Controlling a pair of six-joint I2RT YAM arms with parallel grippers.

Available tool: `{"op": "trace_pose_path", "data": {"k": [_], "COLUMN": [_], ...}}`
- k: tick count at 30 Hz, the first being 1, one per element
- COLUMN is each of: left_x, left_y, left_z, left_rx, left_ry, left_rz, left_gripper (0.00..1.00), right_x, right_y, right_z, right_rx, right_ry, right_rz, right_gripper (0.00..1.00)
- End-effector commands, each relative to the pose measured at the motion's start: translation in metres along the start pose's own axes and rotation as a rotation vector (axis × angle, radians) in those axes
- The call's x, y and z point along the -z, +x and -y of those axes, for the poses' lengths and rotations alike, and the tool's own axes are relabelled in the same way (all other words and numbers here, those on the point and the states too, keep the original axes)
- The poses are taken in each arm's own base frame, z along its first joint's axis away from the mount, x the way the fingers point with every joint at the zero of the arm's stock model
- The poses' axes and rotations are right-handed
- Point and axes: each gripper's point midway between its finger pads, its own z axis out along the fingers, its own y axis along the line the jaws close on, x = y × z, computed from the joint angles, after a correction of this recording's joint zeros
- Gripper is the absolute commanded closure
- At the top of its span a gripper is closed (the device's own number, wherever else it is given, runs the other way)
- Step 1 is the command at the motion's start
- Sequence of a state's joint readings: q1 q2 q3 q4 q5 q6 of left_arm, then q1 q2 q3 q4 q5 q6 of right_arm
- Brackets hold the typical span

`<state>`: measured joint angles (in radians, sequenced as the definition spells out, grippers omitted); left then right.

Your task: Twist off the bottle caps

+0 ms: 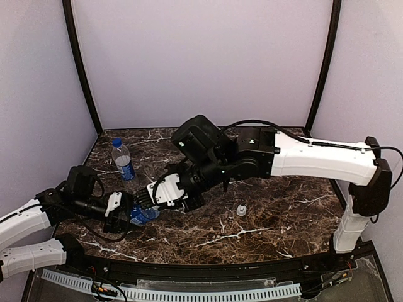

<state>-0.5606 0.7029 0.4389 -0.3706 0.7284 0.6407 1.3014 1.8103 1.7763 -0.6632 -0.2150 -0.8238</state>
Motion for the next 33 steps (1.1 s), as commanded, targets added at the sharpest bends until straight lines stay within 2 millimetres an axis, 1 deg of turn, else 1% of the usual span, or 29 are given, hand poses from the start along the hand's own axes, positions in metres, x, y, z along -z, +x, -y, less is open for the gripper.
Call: {"op": "trace_pose_path", "data": {"k": [1, 2, 3, 4, 5, 6, 8, 10, 11, 12, 13, 14, 15, 16, 17, 18, 19, 20, 22, 23, 25, 27, 30, 33], "left_x": [0.007, 0.008, 0.008, 0.008, 0.008, 0.008, 0.008, 0.007, 0.007, 0.006, 0.007, 0.007, 0.008, 0.01, 0.013, 0.015, 0.019, 0.023, 0.029, 0.03, 0.03, 0.029, 0.028, 0.028], "left_y": [-0.013, -0.013, -0.014, -0.014, -0.014, -0.014, -0.013, -0.013, -0.017, -0.013, -0.019, -0.015, -0.021, -0.017, -0.021, -0.018, -0.021, -0.02, -0.022, -0.021, -0.021, -0.019, -0.019, -0.019], "left_z": [0.004, 0.005, 0.004, 0.005, 0.005, 0.004, 0.002, -0.006, -0.013, -0.021, -0.029, -0.038, -0.047, -0.057, -0.066, -0.076, -0.084, -0.093, -0.105, -0.107, -0.108, -0.107, -0.107, -0.107], "left_rx": [0.013, 0.011, 0.009, 0.009, 0.009, 0.009, 0.017, 0.034, 0.025, 0.046, 0.025, 0.038, 0.021, 0.034, 0.022, 0.033, 0.023, 0.026, 0.017, 0.015, 0.01, 0.017, 0.025, 0.025], "left_ry": [0.031, 0.03, 0.03, 0.031, 0.03, 0.028, 0.012, -0.03, -0.06, -0.102, -0.144, -0.193, -0.235, -0.293, -0.339, -0.396, -0.44, -0.5, -0.57, -0.586, -0.588, -0.582, -0.579, -0.577], "left_rz": [0.023, 0.024, 0.024, 0.025, 0.025, 0.025, 0.023, 0.023, 0.038, 0.027, 0.05, 0.038, 0.058, 0.042, 0.056, 0.04, 0.05, 0.042, 0.045, 0.04, 0.036, 0.032, 0.032, 0.035], "left_gripper": [0.62, 0.62, 0.62, 0.62, 0.62, 0.62, 0.62, 0.62, 0.62, 0.62, 0.62, 0.62, 0.62, 0.62, 0.61, 0.61, 0.61, 0.61, 0.61, 0.61, 0.61, 0.61, 0.61, 0.61], "right_x": [-0.004, -0.003, -0.003, -0.002, -0.001, 0.003, 0.012, 0.023, 0.028, 0.033, 0.037, 0.041, 0.045, 0.05, 0.052, 0.055, 0.057, 0.058, 0.057, 0.055, 0.054, 0.047, 0.038, 0.025], "right_y": [0.022, 0.021, 0.021, 0.021, 0.019, 0.017, 0.013, 0.007, 0.005, 0.002, 0.001, 0.0, -0.002, -0.002, -0.004, -0.006, -0.008, -0.009, -0.004, 0.0, 0.005, 0.013, 0.018, 0.023], "right_z": [0.0, 0.005, 0.007, 0.01, 0.018, 0.027, 0.043, 0.053, 0.057, 0.06, 0.062, 0.066, 0.07, 0.074, 0.076, 0.077, 0.079, 0.081, 0.093, 0.099, 0.112, 0.121, 0.126, 0.124], "right_rx": [0.285, 0.288, 0.285, 0.276, 0.254, 0.219, 0.14, 0.041, -0.029, -0.101, -0.205, -0.291, -0.374, -0.465, -0.54, -0.613, -0.673, -0.723, -0.844, -0.903, -1.023, -1.134, -1.212, -1.249], "right_ry": [0.088, 0.12, 0.137, 0.161, 0.206, 0.263, 0.351, 0.378, 0.38, 0.373, 0.358, 0.345, 0.325, 0.303, 0.262, 0.218, 0.18, 0.161, 0.177, 0.196, 0.229, 0.252, 0.251, 0.229], "right_rz": [-0.17, -0.176, -0.173, -0.169, -0.165, -0.159, -0.141, -0.095, -0.065, -0.027, 0.014, 0.049, 0.089, 0.127, 0.168, 0.211, 0.245, 0.264, 0.268, 0.259, 0.249, 0.22, 0.184, 0.149], "right_gripper": [0.94, 0.84, 0.69, 0.46, 0.15, 0.03, 0.01, 0.01, 0.01, 0.01, 0.01, 0.01, 0.01, 0.01, 0.01, 0.01, 0.01, 0.01, 0.01, 0.01, 0.06, 0.11, 0.16, 0.2]}}
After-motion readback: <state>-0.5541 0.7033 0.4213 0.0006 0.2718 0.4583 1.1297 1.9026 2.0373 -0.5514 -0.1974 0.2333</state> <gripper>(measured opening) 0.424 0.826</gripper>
